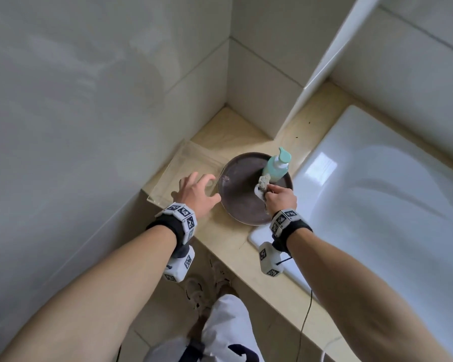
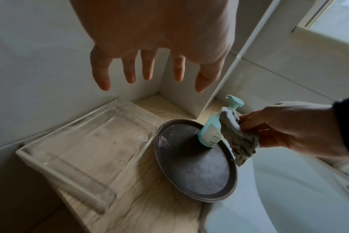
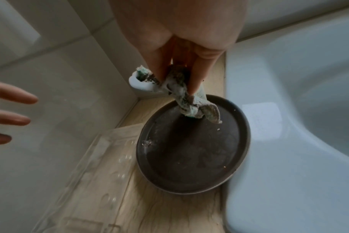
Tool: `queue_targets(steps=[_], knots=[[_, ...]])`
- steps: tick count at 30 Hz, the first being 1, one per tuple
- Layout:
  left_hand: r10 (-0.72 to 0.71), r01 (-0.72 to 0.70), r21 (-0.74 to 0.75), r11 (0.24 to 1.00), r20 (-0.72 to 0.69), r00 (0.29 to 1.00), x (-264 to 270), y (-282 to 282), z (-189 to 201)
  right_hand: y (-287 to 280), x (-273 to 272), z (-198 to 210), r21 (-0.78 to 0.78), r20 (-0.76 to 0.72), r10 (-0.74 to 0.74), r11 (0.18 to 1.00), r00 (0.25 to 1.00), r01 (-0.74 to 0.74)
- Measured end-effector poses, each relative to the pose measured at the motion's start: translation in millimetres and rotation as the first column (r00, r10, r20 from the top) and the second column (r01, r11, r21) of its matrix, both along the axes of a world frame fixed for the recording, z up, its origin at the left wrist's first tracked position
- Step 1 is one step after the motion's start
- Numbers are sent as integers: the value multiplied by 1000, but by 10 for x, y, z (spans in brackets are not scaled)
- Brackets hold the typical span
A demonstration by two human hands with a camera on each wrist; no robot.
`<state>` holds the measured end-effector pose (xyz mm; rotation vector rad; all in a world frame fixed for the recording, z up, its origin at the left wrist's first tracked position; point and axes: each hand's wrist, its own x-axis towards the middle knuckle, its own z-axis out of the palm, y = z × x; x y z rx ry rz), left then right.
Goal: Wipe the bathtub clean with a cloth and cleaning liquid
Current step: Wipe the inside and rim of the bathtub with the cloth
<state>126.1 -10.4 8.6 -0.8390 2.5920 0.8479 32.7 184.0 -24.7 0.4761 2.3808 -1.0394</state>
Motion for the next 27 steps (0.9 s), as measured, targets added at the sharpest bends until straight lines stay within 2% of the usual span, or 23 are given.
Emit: queue_targets(steps=[3, 7, 16, 23, 27], knots=[[-22, 23, -16, 1000, 50, 998, -194, -45, -151, -77, -187, -303, 11, 39, 17, 1000, 999, -17], [-60, 61, -2, 998, 101, 993, -373, -36, -310, -161, -340, -485, 30, 65, 30, 999, 997, -32], [-88, 84, 29, 996, 185, 979, -347, -16, -537, -260, -496, -848, 75, 135, 38, 996, 990, -48], [-71, 61, 61, 996, 172, 983, -298, -99, -546, -375, -471, -937, 31, 274, 85, 995, 958, -97], [-78, 60, 92, 994, 198, 977, -232, -135, -464, -326, -469, -861, 41, 284, 85, 994, 955, -100]])
